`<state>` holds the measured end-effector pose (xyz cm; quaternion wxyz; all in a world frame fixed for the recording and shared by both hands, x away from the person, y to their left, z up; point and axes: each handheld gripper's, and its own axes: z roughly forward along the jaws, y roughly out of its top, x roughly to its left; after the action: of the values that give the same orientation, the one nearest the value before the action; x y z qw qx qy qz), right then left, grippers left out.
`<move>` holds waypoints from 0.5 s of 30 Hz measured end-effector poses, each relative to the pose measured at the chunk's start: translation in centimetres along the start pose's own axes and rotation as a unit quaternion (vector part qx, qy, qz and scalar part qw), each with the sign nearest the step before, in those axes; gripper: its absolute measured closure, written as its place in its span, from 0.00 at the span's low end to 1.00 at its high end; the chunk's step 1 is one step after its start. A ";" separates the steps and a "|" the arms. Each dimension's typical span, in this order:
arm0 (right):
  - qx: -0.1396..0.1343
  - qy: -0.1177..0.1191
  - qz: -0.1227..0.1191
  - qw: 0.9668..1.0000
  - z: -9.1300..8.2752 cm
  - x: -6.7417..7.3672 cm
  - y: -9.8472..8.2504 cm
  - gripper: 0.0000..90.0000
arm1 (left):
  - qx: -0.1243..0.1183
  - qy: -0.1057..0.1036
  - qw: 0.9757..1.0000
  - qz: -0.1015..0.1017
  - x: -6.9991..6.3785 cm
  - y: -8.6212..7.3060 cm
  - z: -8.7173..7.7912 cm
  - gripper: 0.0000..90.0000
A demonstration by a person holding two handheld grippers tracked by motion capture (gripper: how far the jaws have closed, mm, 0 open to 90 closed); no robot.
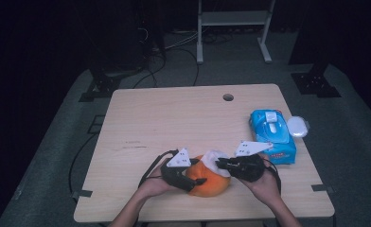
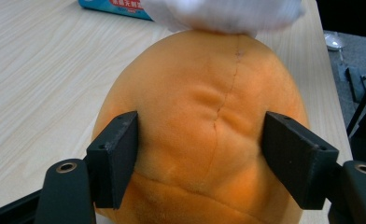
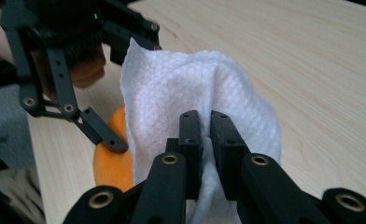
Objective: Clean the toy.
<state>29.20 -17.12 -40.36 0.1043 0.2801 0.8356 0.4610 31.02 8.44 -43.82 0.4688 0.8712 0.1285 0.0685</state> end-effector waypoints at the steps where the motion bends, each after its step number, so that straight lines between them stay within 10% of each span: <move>1: 0.003 0.002 0.003 1.000 0.1 -0.1 -0.2 0.92 | -0.001 -0.002 1.000 0.000 0.0 0.0 0.0 0.31; 7: 0.004 0.002 0.028 1.000 -1.0 -0.9 -1.1 0.92 | 0.005 -0.002 1.000 0.010 -0.4 0.3 0.2 0.31; 15: 0.025 0.002 -0.026 0.999 0.6 1.2 -0.2 0.92 | -0.003 -0.018 1.000 -0.010 -0.1 0.9 -0.2 0.22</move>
<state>28.39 -16.13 -40.75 0.1078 0.2594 0.8541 0.4377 30.97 8.09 -42.93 0.4743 0.8696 0.1285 0.0482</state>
